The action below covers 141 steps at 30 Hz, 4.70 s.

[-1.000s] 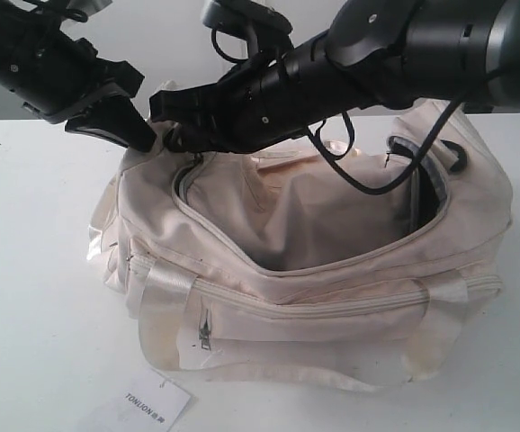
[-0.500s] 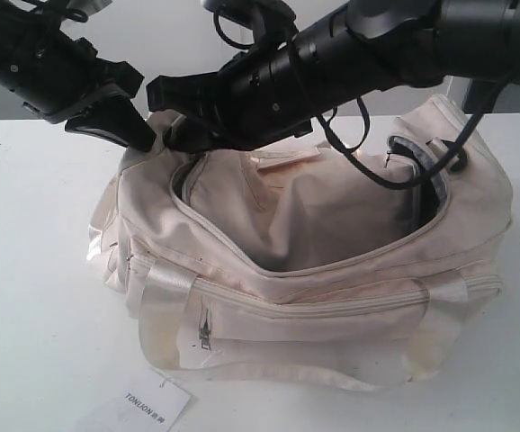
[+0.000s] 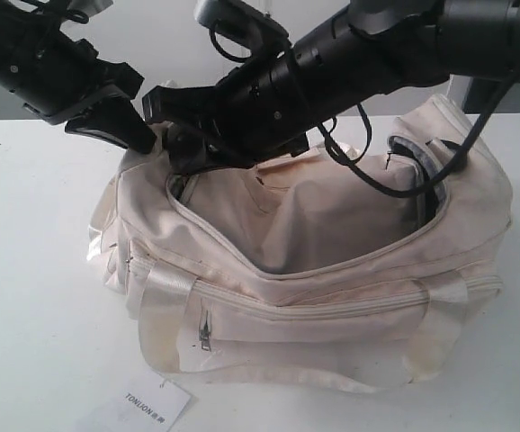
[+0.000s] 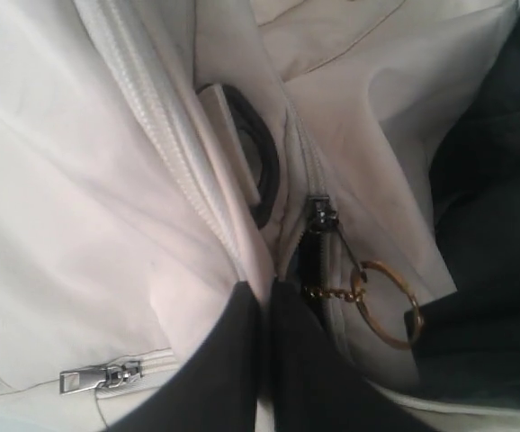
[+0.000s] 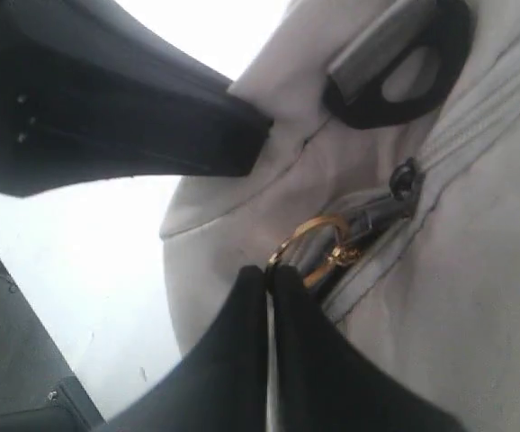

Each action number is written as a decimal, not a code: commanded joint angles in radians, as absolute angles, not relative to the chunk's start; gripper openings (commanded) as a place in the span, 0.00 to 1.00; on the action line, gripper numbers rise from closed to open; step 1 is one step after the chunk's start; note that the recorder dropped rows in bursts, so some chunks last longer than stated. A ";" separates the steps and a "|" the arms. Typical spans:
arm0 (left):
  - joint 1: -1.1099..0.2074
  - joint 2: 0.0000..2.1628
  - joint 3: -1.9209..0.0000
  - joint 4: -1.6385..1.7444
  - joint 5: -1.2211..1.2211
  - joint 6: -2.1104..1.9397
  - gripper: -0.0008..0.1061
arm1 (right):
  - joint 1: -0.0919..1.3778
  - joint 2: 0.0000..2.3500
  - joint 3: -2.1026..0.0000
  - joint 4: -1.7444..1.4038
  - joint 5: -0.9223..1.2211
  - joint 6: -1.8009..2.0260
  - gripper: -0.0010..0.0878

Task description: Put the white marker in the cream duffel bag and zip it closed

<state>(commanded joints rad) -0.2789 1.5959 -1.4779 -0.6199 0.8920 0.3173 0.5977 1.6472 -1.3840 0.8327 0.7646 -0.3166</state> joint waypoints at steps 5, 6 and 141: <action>-0.279 1.596 -1.478 -0.620 0.892 0.317 0.01 | 0.598 1.594 -1.384 0.833 0.762 -0.319 0.01; -0.279 1.596 -1.478 -0.620 0.892 0.317 0.01 | 0.598 1.588 -1.384 0.833 0.762 -0.319 0.01; -0.281 1.596 -1.478 -0.622 0.894 0.339 0.01 | 0.598 1.746 -1.406 0.673 0.583 -0.037 0.35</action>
